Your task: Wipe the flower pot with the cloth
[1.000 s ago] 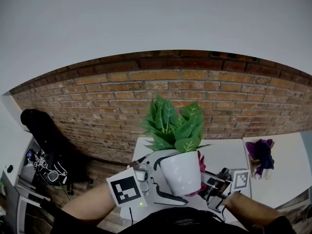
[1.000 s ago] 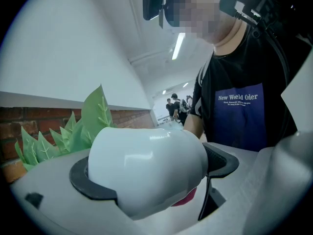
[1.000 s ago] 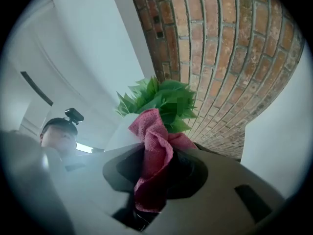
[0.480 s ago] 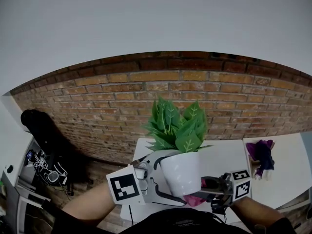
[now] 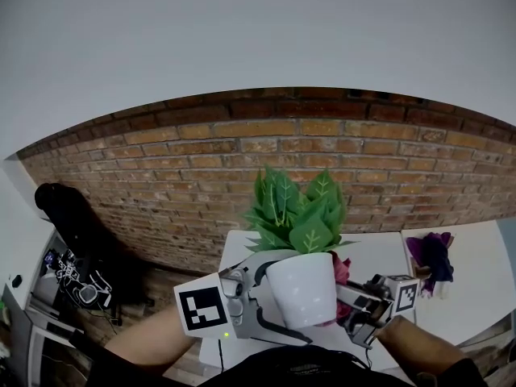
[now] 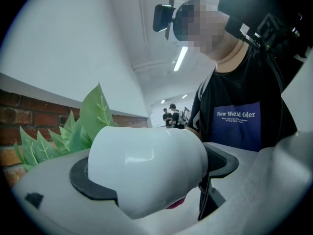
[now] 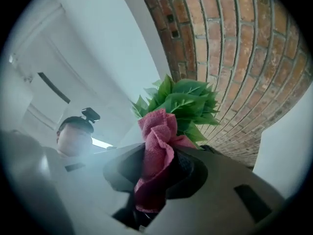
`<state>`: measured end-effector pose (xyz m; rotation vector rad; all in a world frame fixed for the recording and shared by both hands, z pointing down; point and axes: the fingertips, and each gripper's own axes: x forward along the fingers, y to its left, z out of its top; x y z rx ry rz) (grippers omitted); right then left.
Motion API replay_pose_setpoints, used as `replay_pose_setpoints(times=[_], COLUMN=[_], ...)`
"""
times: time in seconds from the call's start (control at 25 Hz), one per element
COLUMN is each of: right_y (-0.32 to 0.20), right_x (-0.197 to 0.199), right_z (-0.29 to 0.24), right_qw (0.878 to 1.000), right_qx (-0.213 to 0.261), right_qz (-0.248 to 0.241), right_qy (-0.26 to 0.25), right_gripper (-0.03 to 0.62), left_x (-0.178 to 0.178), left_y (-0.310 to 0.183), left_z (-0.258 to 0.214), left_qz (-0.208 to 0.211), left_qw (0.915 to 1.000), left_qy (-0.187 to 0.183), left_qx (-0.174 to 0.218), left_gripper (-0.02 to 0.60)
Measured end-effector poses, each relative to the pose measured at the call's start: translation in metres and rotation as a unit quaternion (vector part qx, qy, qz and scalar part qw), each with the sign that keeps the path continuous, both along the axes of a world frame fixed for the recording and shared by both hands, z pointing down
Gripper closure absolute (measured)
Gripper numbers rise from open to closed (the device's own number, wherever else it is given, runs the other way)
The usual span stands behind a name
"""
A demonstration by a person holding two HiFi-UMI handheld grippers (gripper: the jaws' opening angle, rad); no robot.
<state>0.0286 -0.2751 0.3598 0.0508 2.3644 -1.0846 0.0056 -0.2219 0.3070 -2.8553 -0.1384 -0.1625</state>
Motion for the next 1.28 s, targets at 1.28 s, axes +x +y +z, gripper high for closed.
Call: replay_pose_setpoints(times=[1.28], right_y=[0.058], right_x=[-0.019], right_z=[0.0], right_qw=[0.982], right_qx=[0.035], right_qz=[-0.161], right_qy=[-0.089], right_gripper=[0.494], left_x=[0.005], left_y=[-0.001], left_z=[-0.016], left_qz=[-0.023], left_qw=[0.9982], left_qy=[0.052], left_qx=[-0.017], left_gripper=[0.02])
